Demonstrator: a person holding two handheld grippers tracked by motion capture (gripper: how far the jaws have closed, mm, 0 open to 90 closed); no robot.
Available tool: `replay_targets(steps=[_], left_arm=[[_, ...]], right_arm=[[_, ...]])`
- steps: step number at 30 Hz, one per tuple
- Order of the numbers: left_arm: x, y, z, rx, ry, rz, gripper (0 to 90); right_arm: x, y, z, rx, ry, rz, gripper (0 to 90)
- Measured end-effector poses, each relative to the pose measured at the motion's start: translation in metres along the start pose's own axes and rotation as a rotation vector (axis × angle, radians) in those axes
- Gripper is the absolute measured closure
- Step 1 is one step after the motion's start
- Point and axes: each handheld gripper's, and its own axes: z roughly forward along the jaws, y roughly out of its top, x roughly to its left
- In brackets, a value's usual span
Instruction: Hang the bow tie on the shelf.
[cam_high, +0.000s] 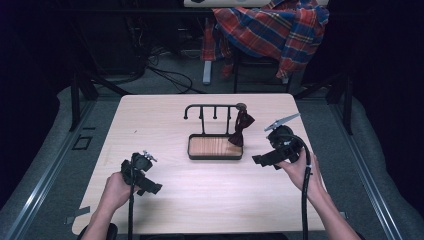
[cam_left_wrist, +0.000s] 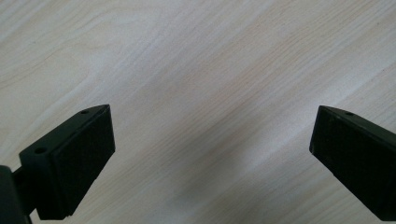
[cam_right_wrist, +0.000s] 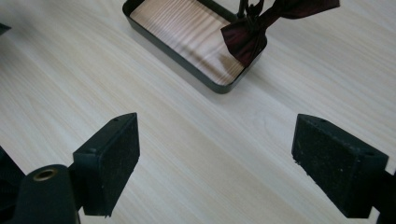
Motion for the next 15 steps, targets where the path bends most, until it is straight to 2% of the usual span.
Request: replay_targets(steps=[3, 4, 7, 8, 13, 15], left_arm=[[0.000, 0.000, 0.000, 0.002, -0.002, 0.001, 0.1], [-0.001, 0.000, 0.000, 0.001, -0.003, 0.003, 0.1], [-0.001, 0.000, 0.000, 0.003, -0.004, 0.006, 0.1], [-0.001, 0.000, 0.000, 0.003, -0.004, 0.007, 0.1], [-0.001, 0.001, 0.001, 0.009, -0.003, 0.009, 0.1], [-0.002, 0.001, 0.001, 0.009, -0.004, 0.010, 0.1]], right_arm=[[0.005, -0.008, 0.003, 0.002, -0.003, -0.009, 14.8], [0.009, -0.016, 0.008, 0.008, -0.004, -0.019, 14.6], [0.013, -0.026, 0.015, 0.032, 0.007, -0.028, 14.1], [0.014, -0.030, 0.017, 0.044, -0.003, -0.035, 14.0], [0.016, -0.042, 0.022, 0.059, 0.007, -0.039, 14.0], [0.018, -0.047, 0.025, 0.066, 0.010, -0.027, 13.9]])
